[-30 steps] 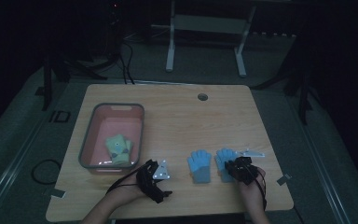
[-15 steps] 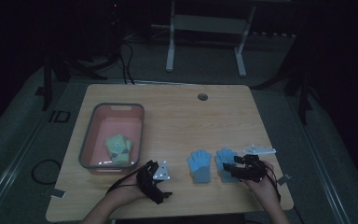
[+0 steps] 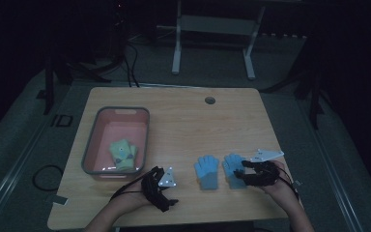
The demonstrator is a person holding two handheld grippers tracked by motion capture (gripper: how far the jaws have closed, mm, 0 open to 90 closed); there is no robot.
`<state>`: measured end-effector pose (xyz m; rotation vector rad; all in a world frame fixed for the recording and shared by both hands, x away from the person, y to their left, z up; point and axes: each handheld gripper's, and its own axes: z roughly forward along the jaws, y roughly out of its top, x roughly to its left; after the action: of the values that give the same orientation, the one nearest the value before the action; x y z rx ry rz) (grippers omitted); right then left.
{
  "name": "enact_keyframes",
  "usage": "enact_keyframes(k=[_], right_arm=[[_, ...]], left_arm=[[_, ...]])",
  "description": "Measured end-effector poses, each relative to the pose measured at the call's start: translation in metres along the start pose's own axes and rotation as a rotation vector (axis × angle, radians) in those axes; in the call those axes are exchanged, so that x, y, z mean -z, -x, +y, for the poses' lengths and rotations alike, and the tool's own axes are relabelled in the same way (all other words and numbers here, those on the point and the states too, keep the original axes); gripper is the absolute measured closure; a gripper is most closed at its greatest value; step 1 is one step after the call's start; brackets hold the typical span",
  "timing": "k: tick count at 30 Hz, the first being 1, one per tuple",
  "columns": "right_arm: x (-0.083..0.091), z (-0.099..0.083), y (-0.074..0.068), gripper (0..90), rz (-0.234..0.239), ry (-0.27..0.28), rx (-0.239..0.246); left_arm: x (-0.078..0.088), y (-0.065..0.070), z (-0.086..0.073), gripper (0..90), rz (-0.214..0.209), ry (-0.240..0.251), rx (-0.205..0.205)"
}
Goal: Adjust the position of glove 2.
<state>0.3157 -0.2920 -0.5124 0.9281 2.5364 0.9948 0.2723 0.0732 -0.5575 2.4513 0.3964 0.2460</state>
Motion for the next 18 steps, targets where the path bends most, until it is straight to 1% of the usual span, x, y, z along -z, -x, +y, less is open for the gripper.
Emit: enact_keyframes(k=[1, 2, 3, 4, 5, 6, 7, 8, 10, 14, 15, 17, 18], right_arm=[[-0.002, -0.001, 0.002, 50.5, 0.003, -0.007, 0.004], [-0.004, -0.001, 0.005, 52.9, 0.016, -0.020, 0.008], [-0.005, -0.002, 0.007, 53.6, 0.017, -0.017, 0.019], [-0.007, -0.002, 0.009, 56.2, 0.020, -0.018, 0.029], [-0.007, -0.002, 0.009, 56.2, 0.020, -0.018, 0.029], [-0.011, -0.003, 0.014, 56.9, 0.025, -0.037, 0.035], [-0.011, -0.003, 0.014, 56.9, 0.025, -0.037, 0.035], [-0.014, -0.004, 0.019, 58.2, 0.048, -0.036, 0.028], [-0.017, -0.006, 0.023, 58.8, 0.054, -0.044, 0.026], [-0.022, -0.010, 0.027, 58.6, 0.088, -0.035, 0.011], [-0.024, -0.011, 0.027, 58.4, 0.085, -0.037, 0.013], [-0.028, -0.015, 0.026, 58.8, 0.079, -0.059, 0.023], [-0.029, -0.017, 0.026, 59.2, 0.073, -0.044, 0.027]], left_arm=[[0.000, 0.000, 0.000, 10.4, -0.002, 0.001, 0.001], [0.000, 0.000, 0.000, 10.4, -0.004, 0.003, 0.000], [0.000, 0.000, 0.000, 10.4, -0.004, 0.003, 0.001], [0.000, 0.000, 0.000, 10.4, -0.004, 0.003, 0.001], [0.000, 0.000, 0.000, 10.4, -0.004, 0.003, 0.001], [0.000, 0.000, 0.000, 10.4, -0.006, 0.000, 0.001], [0.000, 0.000, 0.000, 10.4, -0.006, 0.000, 0.001], [0.000, 0.000, 0.000, 10.4, -0.008, 0.001, 0.000], [0.000, 0.000, 0.000, 10.4, -0.008, 0.002, 0.003], [0.000, -0.001, -0.001, 10.4, -0.010, 0.005, 0.006], [0.000, -0.001, -0.001, 10.4, -0.010, 0.005, 0.006], [0.000, -0.001, -0.001, 10.4, -0.010, 0.005, 0.005], [0.000, -0.001, 0.000, 10.4, -0.010, 0.006, 0.003]])
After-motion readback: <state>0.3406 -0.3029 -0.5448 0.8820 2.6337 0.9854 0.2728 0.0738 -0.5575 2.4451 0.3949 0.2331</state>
